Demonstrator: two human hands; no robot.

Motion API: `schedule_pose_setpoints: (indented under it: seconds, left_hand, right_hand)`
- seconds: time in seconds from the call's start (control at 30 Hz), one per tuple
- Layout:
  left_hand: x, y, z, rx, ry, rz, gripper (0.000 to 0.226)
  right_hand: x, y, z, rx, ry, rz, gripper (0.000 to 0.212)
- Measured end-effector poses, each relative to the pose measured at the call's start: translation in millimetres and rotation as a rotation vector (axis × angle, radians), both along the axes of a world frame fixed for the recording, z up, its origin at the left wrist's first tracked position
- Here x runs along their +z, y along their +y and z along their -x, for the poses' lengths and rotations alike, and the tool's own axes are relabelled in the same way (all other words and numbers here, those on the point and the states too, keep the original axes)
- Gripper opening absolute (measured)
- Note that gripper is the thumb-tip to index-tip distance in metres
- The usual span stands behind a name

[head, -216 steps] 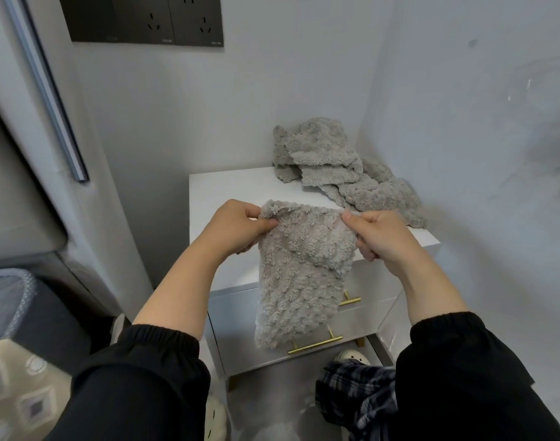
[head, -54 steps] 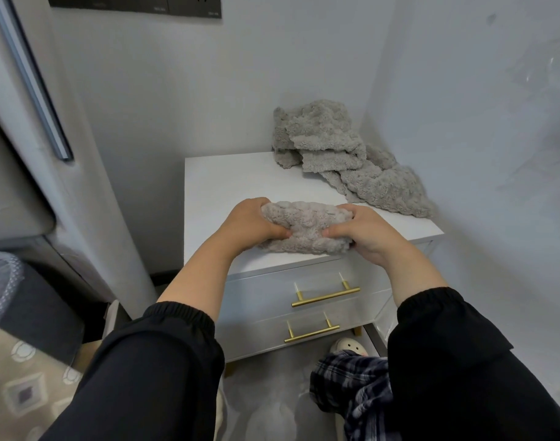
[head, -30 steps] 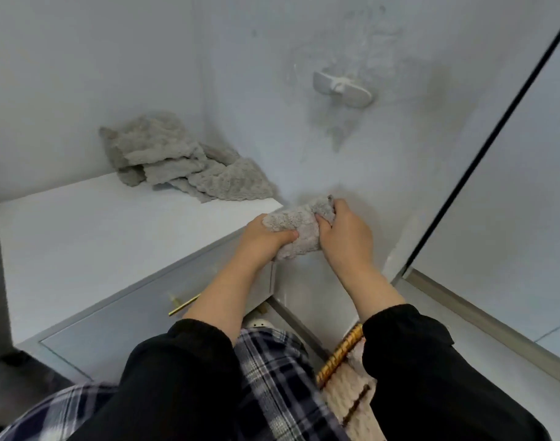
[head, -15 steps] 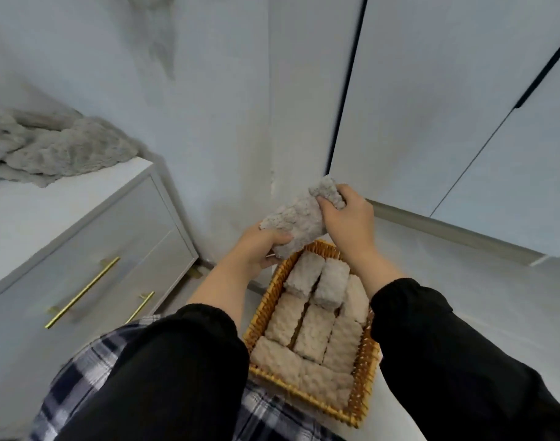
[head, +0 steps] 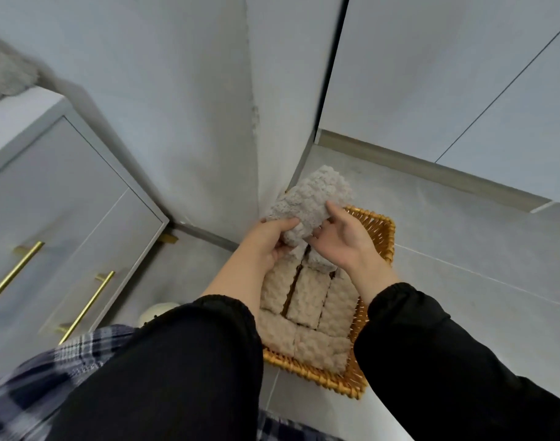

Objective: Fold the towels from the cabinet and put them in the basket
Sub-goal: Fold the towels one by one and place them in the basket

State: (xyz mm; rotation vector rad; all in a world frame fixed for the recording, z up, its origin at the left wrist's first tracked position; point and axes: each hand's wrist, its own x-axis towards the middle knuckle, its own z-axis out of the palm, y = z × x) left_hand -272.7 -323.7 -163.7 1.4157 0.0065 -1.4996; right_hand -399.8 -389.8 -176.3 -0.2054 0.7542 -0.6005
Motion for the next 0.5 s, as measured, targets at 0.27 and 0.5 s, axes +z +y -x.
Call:
schedule_pose_setpoints:
  seconds: [0.27,0.5]
  left_hand:
    - [-40,-22,1,-0.362,-0.279,-0.038,0.039]
    - [-85,-11,-27,-0.469,-0.78,-0.392,0.024]
  right_hand:
    - [-41,-30,12,-0.218,0.307,-0.052,0.019]
    - [-85,-62,61,-0.044,1.392,0.344,0.02]
